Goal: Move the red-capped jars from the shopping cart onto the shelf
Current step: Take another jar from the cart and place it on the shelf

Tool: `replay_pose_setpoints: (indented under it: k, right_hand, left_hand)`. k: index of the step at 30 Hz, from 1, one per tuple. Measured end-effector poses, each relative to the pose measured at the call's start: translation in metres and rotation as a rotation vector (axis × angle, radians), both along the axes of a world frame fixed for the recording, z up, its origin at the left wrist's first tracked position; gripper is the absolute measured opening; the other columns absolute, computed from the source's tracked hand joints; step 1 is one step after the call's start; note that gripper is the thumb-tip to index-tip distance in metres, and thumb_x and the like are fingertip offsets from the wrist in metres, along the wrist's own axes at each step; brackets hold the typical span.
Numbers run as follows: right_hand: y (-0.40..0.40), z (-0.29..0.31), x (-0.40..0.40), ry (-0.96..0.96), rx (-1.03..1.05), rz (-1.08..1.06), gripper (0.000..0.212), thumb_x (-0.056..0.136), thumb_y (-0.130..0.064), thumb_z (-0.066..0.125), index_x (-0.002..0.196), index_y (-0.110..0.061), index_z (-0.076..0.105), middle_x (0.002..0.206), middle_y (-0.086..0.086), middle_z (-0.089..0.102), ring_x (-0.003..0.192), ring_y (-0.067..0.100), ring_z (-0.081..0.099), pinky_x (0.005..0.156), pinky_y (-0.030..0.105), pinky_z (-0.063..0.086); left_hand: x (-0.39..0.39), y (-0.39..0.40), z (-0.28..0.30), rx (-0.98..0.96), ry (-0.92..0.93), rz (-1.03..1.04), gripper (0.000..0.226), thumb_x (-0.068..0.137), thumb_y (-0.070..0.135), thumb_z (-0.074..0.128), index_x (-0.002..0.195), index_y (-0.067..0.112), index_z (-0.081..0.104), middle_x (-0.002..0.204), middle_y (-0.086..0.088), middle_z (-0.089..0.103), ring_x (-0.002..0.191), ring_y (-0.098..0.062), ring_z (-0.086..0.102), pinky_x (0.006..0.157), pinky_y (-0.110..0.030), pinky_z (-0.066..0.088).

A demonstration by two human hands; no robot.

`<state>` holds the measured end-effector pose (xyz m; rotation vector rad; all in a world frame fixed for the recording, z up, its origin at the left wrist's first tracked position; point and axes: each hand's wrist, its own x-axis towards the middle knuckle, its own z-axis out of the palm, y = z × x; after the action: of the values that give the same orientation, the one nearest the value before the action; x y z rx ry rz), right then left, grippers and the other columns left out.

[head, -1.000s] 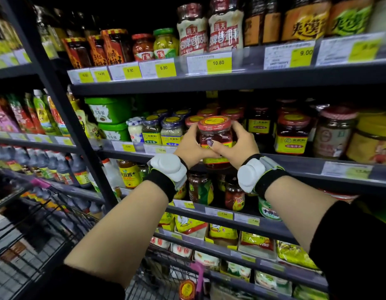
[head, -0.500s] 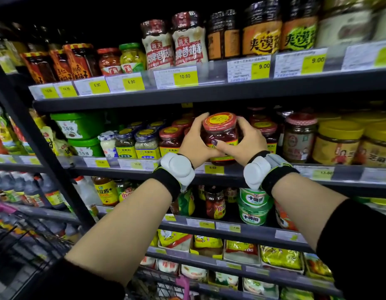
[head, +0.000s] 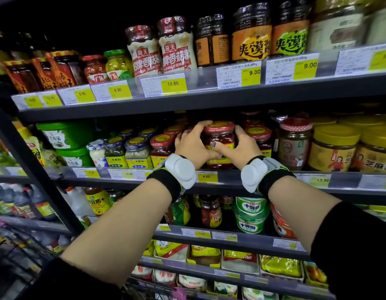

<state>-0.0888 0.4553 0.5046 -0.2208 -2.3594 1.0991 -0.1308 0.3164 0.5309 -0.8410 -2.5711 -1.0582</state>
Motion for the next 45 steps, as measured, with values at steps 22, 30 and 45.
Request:
replay_pose_setpoints:
  k: [22,30,45]
  right_hand:
    - [-0.004,-0.007,-0.012,-0.197,0.312,-0.135,0.07,0.081,-0.055,0.058,0.129,-0.009,0.037,0.122,0.013,0.059,0.11,0.033,0.059,0.083,0.033,0.044]
    - [-0.002,-0.011,-0.015,-0.18,0.23,-0.098,0.074,0.079,-0.046,0.065,0.134,-0.01,0.033,0.124,0.014,0.058,0.112,0.033,0.058,0.087,0.033,0.047]
    - [-0.003,-0.012,-0.011,-0.024,0.49,-0.035,0.07,0.085,-0.022,0.059,0.147,-0.017,0.026,0.156,0.003,0.021,0.143,0.023,0.024,0.118,0.033,0.019]
  left_hand:
    - [-0.029,0.013,-0.006,-0.483,0.307,0.085,0.077,0.059,0.05,0.074,0.123,0.027,0.039,0.114,-0.005,0.058,0.124,-0.024,0.04,0.111,-0.044,0.02]
    - [-0.031,0.014,-0.011,-0.556,0.389,0.096,0.074,0.061,0.049,0.071,0.124,0.025,0.041,0.12,-0.004,0.057,0.125,-0.027,0.037,0.107,-0.046,0.024]
    - [-0.036,0.022,-0.005,-0.722,0.54,0.031,0.066,0.08,0.046,0.057,0.135,0.014,0.038,0.14,-0.005,0.047,0.133,-0.023,0.034,0.113,-0.041,0.017]
